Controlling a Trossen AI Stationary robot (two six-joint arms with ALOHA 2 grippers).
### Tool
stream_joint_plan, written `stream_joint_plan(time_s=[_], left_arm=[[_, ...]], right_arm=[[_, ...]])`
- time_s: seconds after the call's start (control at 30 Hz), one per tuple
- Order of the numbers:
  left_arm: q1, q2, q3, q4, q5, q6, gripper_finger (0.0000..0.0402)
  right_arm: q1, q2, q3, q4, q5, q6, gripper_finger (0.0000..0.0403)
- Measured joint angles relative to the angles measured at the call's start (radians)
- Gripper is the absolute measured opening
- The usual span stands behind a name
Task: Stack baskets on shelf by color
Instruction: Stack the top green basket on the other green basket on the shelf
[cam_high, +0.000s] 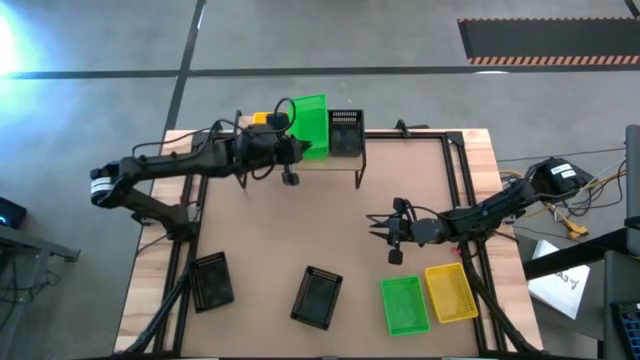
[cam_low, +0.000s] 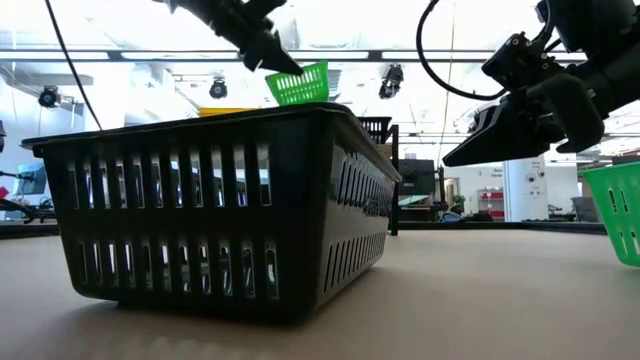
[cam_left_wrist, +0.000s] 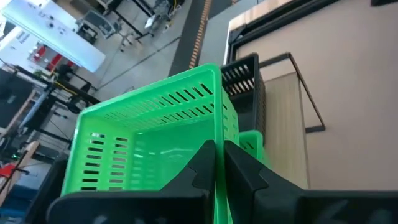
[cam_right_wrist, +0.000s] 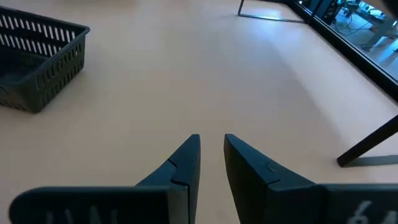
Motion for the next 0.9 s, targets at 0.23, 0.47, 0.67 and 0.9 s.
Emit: stream_joint_plan(time_s=[0.23, 0.47, 0.67, 0.9], left_arm=[[0.017, 0.029, -0.004, -0.025, 0.009, 0.0, 0.0001], [0.017, 0.035, -0.006, -0.024, -0.003, -0.001, 0.0005], [0.017, 0.034, -0.006, -0.024, -0.005, -0.001, 0.0025], [0.017, 0.034, -0.01, -0.023, -0.006, -0.001, 0.0072]], right_arm=[[0.0, 0.0, 0.0, 0.0, 0.0, 0.0, 0.0066], [0.0, 0.0, 0.0, 0.0, 0.0, 0.0, 0.0066], [0.0, 0.0, 0.0, 0.0, 0.0, 0.0, 0.0066], [0.0, 0.001, 0.0, 0.0, 0.0, 0.0, 0.0066]])
